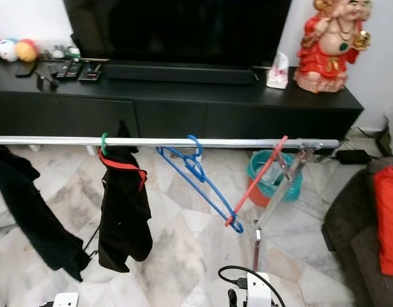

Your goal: Hang hanger

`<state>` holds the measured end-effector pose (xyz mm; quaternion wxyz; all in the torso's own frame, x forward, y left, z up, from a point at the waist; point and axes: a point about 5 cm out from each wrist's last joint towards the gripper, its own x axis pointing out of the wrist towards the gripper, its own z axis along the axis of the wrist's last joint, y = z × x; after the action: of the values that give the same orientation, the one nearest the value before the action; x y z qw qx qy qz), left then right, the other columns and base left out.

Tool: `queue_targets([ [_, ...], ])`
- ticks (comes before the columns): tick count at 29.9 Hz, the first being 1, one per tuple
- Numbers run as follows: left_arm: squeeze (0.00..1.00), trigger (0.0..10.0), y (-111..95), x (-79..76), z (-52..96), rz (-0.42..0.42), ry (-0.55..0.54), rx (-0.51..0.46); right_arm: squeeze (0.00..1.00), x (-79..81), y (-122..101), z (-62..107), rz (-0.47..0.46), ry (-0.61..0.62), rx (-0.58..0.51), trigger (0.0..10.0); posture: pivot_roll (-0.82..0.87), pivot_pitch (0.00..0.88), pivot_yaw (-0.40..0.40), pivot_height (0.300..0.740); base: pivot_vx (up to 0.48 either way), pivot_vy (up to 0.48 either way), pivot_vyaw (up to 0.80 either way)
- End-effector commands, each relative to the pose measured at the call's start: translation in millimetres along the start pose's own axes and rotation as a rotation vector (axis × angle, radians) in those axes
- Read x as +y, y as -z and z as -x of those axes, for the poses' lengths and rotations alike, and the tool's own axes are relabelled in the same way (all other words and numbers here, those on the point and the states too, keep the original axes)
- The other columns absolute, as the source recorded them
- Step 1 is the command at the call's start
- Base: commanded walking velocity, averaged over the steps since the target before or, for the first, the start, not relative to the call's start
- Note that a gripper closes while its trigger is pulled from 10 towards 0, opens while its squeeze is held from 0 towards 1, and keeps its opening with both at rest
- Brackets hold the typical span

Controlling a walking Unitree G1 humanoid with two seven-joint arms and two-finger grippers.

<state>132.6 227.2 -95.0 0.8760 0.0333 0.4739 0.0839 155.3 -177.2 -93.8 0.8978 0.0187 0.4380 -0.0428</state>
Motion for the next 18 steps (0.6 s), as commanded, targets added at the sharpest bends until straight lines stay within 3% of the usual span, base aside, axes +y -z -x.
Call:
queue_targets([
  [1,0.00,10.0,4,-1.3,0.7,0.004,-0.004,0.014,0.00,-1.9,2,0.6,-0.019,0.011,0.007,10.0,-0.02,0.012,-0.034,0.740,0.000,0.000,0.00],
  [4,0.00,10.0,4,-1.2,0.6,0.003,-0.007,0.018,0.00,-1.8,2,0.6,-0.019,0.011,0.007,10.0,-0.02,0.021,-0.032,0.740,0.000,0.000,0.13],
  [8,0.00,10.0,4,-0.7,0.4,0.006,-0.007,0.021,0.00,-1.5,1,0.4,-0.018,0.013,0.005,10.0,-0.02,0.029,-0.031,0.740,0.000,0.000,0.67],
  [13,0.00,10.0,6,0.7,0.7,0.001,-0.007,0.035,0.00,-28.4,-13,-1.2,-0.027,0.036,-0.019,10.0,-0.02,0.034,-0.027,0.740,0.000,0.000,0.80],
  [18,0.00,10.0,7,1.1,1.0,-0.002,-0.006,0.040,0.00,-28.5,-11,-1.0,-0.025,0.041,-0.011,10.0,-0.02,0.035,-0.027,0.740,0.000,0.000,0.58],
])
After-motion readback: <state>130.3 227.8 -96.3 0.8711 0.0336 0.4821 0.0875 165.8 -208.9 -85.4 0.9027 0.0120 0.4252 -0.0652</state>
